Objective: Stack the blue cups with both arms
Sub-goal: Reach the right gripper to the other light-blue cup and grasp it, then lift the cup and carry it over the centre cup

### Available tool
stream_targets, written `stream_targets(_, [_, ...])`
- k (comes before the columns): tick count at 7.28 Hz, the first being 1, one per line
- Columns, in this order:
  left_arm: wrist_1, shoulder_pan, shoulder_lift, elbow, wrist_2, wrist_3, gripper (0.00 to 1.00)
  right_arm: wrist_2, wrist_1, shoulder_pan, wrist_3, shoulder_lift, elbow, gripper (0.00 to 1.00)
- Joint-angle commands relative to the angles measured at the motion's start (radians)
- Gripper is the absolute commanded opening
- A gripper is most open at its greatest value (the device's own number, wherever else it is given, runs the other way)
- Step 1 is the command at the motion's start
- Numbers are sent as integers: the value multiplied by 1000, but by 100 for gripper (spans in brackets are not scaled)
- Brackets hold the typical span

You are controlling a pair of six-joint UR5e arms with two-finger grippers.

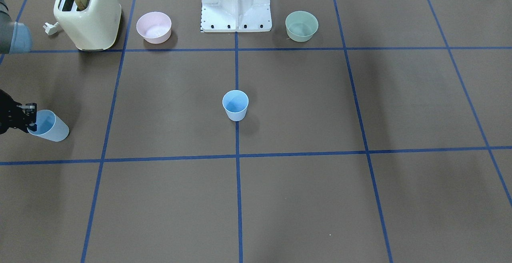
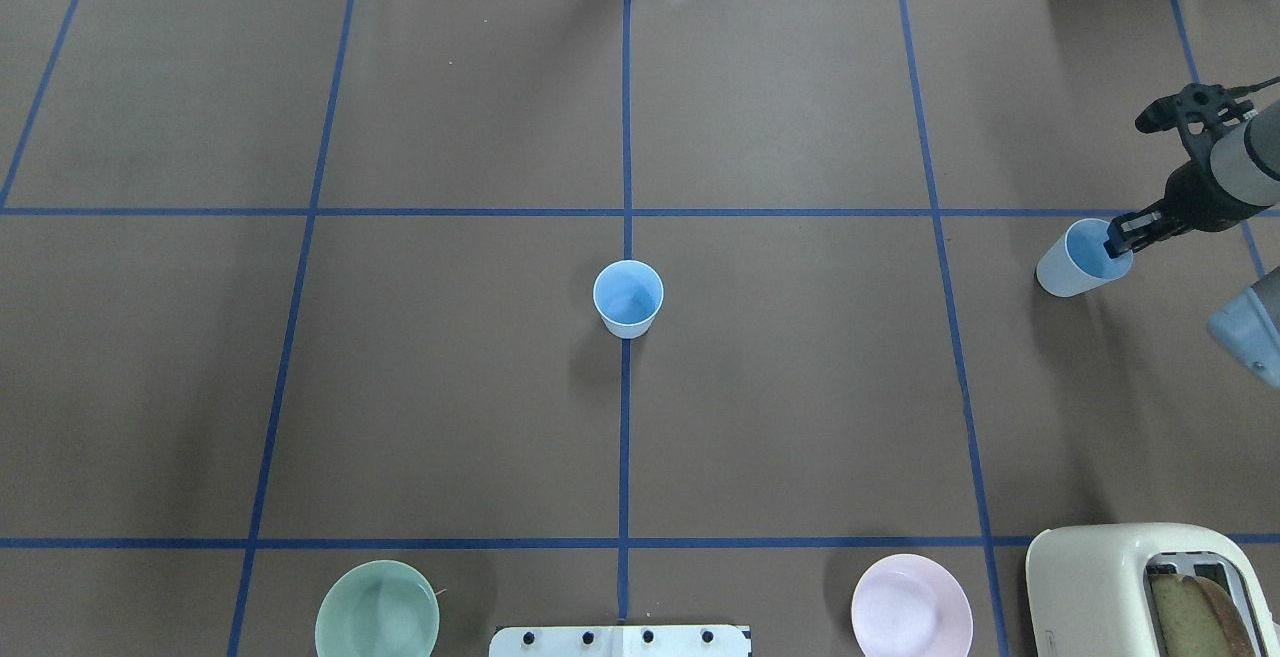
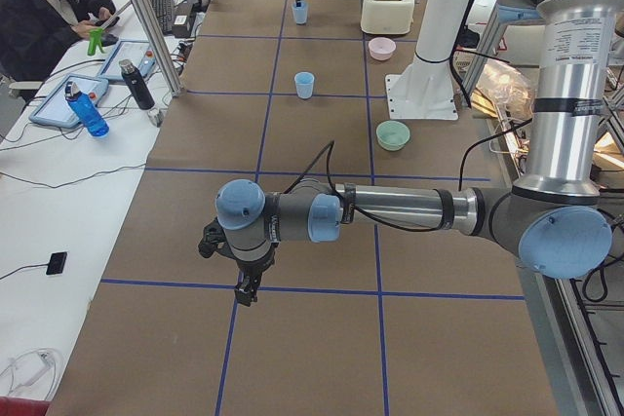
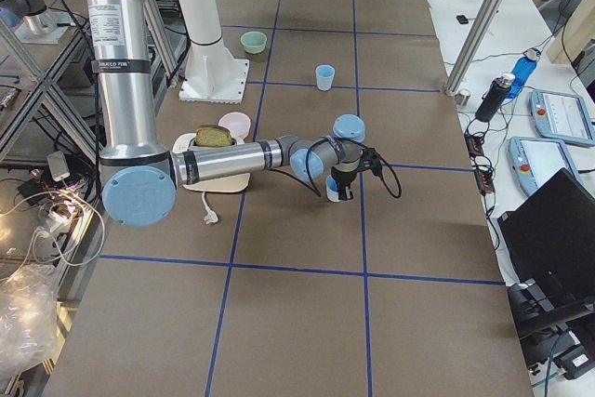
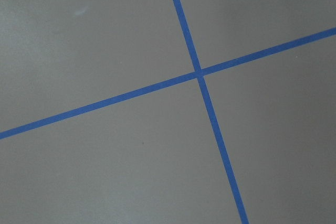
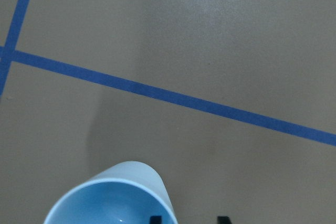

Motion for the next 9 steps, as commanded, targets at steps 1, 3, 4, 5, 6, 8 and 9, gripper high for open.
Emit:
stream_targets(1, [-3,-2,17,0,19,3,98,9,1,1,1,28,23,0])
stream_targets(3, [-5,-5,35,-4,21,-11,98,109,-13,30,109,97,69,0])
stream_targets(4, [-5,-5,38,-10,21,-13,98,130,-16,33,199,156,78,0])
stream_targets(5, [-5,-5,38,-10,21,-13,98,125,-65,21,299,248,80,0])
stream_targets(6, [-5,-3,37,-12,19,-13,98,115,-161,-13,402,364,84,0])
stream_targets(8, [6,-3,37,-18,16,-14,98,-12,-211,-135,665,504,119,0])
stream_targets(9, [7,-5,38,-19,-22,-31,98,-60,-302,-189,727,581,126,0])
